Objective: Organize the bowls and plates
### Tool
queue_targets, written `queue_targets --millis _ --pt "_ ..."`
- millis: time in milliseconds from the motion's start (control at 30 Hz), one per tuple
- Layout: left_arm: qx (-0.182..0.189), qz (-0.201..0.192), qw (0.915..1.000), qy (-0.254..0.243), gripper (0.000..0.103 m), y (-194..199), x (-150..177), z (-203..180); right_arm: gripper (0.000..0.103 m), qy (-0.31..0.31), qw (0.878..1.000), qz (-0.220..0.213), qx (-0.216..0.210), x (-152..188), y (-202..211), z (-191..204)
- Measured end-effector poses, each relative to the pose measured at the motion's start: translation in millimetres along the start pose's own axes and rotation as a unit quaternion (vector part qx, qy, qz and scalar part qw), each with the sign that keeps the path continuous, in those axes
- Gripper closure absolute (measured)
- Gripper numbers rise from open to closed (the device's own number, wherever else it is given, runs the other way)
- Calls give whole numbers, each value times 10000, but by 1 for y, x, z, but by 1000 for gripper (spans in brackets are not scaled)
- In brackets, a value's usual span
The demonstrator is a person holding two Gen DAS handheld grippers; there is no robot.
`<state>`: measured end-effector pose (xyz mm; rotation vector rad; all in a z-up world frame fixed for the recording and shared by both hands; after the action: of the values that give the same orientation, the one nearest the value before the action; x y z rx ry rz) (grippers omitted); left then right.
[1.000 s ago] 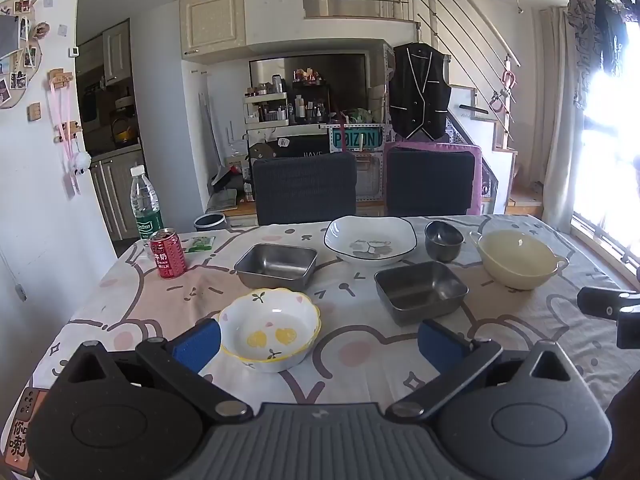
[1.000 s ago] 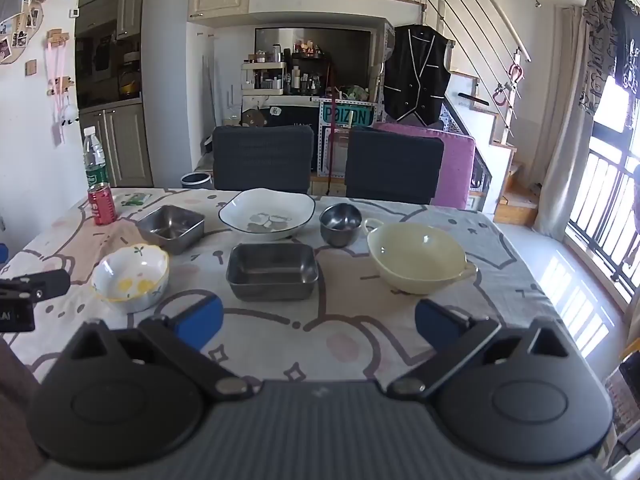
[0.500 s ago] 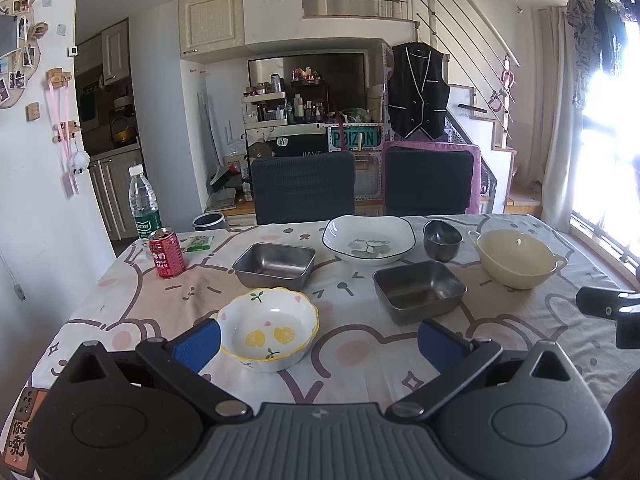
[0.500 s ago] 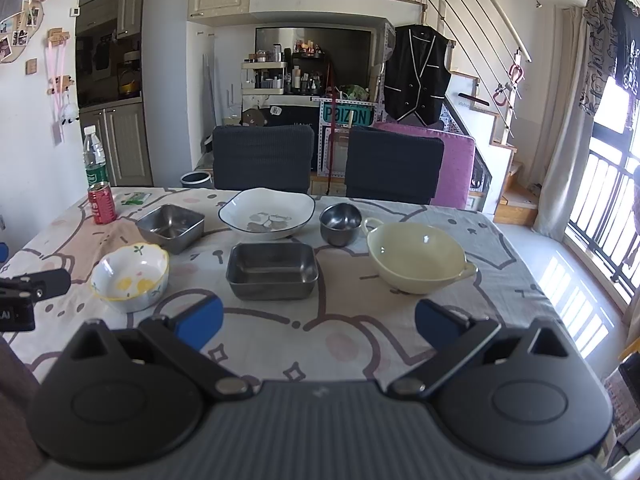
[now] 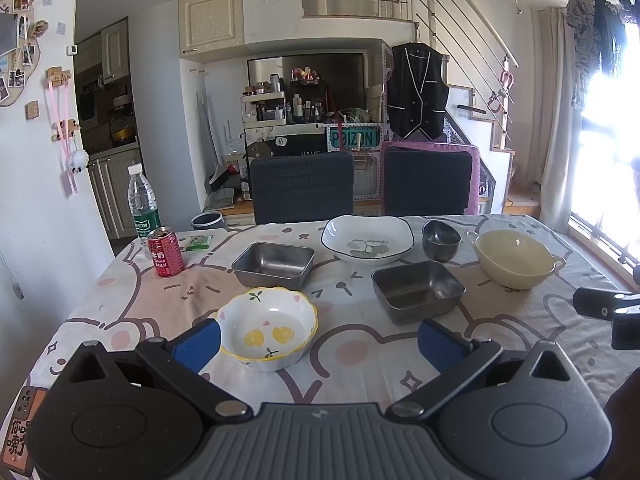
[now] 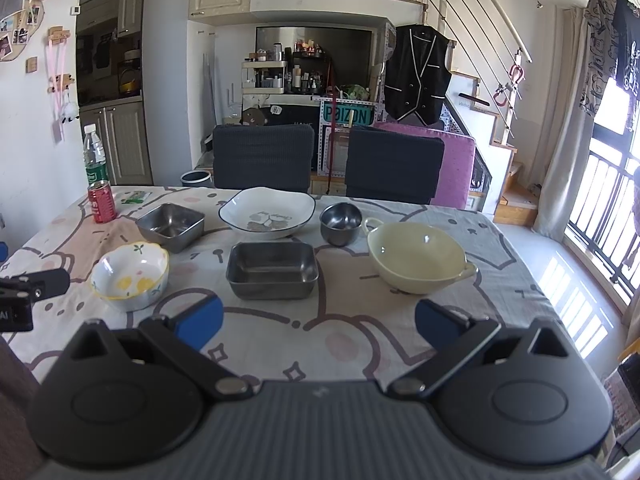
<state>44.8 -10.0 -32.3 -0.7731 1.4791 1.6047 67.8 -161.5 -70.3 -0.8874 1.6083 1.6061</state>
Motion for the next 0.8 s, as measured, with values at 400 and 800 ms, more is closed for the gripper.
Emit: queue_targets --millis 400,800 --pt "6 2 10000 8 0 -1 2 -1 0 12 10000 11 14 -1 0 1" --pt "6 8 10000 7 0 -2 3 -1 0 19 10000 11 14 -1 0 1"
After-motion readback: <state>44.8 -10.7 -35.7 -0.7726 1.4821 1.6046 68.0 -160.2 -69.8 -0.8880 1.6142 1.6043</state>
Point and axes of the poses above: each gripper's, at about its wrist camera, not at the fingertips, and y roughly against the way its jaws point, z to its left, x to its underside, the point moved 5 cm from there along -y, roughly the way its jaws point, and after that the axes turned 4 degrees about -y, right-handed, at the moved point
